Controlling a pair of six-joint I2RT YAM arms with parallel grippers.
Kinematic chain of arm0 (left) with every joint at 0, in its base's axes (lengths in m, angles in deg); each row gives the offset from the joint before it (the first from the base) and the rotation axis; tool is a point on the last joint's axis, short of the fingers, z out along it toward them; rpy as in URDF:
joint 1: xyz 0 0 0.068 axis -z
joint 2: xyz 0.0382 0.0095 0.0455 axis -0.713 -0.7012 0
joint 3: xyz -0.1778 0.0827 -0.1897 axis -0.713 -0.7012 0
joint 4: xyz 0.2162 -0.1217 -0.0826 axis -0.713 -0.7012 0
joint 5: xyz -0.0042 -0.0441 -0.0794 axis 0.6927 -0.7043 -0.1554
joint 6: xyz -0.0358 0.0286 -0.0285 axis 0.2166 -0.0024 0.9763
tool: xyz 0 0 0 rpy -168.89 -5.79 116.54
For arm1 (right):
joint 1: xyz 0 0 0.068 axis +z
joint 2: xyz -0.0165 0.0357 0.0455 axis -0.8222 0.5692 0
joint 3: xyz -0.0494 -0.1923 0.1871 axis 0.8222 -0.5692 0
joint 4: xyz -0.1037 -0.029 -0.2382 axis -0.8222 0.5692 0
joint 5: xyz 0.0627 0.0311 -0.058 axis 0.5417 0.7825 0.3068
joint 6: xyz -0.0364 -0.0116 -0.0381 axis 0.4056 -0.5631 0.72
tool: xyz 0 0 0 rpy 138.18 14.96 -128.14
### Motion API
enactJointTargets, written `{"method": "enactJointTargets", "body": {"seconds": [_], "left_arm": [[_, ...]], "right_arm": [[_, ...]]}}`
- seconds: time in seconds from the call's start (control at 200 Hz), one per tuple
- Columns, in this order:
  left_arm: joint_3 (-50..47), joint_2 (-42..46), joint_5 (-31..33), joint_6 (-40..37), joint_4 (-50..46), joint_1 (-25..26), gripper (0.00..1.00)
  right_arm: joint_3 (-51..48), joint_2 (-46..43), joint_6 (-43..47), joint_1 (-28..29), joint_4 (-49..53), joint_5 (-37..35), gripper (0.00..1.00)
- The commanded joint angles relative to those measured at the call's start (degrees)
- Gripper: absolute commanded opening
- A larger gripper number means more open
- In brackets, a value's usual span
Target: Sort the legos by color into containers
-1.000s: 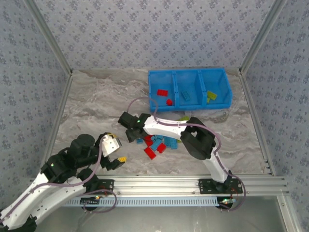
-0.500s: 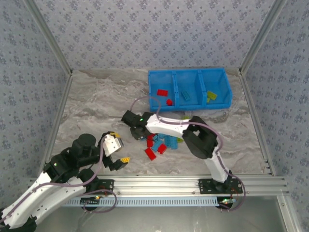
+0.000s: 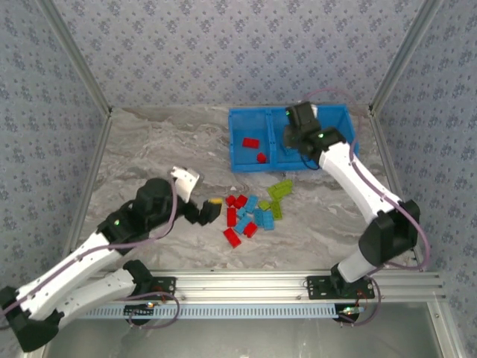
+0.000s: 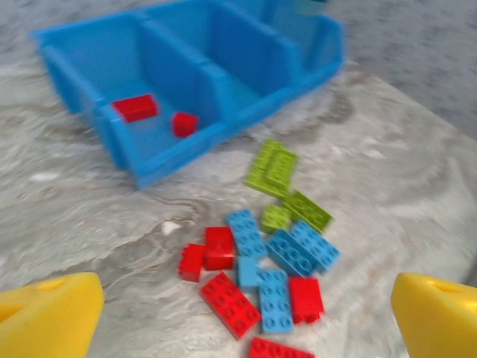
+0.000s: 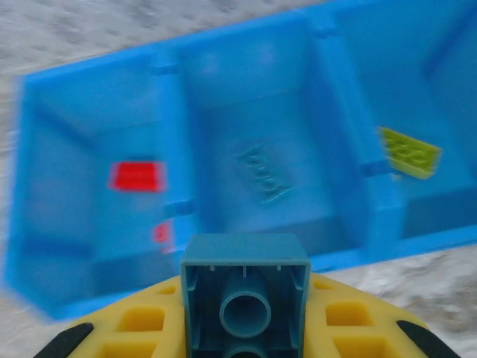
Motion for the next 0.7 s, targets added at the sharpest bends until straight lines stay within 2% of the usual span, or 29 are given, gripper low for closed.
{"method": "enactJointTargets", "body": {"seconds": [0.0,0.155,0.23,0.285,0.315,0.445,0.525,0.61,0.695], "left_arm": [[5.62,-6.95,10.11,12.46,-6.09,-1.65,0.99],[3.52,-12.50,2.98,20.75,-0.54,-5.21,0.99],[2.29,-14.18,2.87,24.94,1.24,-5.79,0.99],[2.24,-15.58,2.86,26.50,1.42,-6.03,0.99],[2.29,-16.44,2.89,26.97,1.35,-6.06,0.99],[3.44,-20.87,2.70,28.62,0.73,-6.12,0.99],[4.74,-24.36,2.48,29.99,0.52,-6.11,0.99],[7.15,-29.49,1.85,32.20,-0.20,-6.14,0.99],[10.87,-35.52,0.85,33.83,-2.08,-6.11,0.99]], "right_arm": [[8.87,12.93,6.15,-4.27,2.60,2.06,0.29],[25.89,28.53,5.85,-7.07,8.14,2.46,0.35],[32.62,33.52,5.19,-7.48,11.30,2.14,0.43],[34.81,34.71,5.15,-7.46,12.22,1.88,0.53],[35.15,34.73,5.07,-7.45,12.20,1.92,0.55],[35.05,32.14,4.07,-8.50,13.38,4.19,0.55],[33.83,27.59,3.10,-8.94,15.03,6.08,0.55],[26.60,18.95,3.06,-8.24,14.39,9.44,0.55],[16.44,8.70,4.07,-5.82,11.82,16.10,0.59]]}}
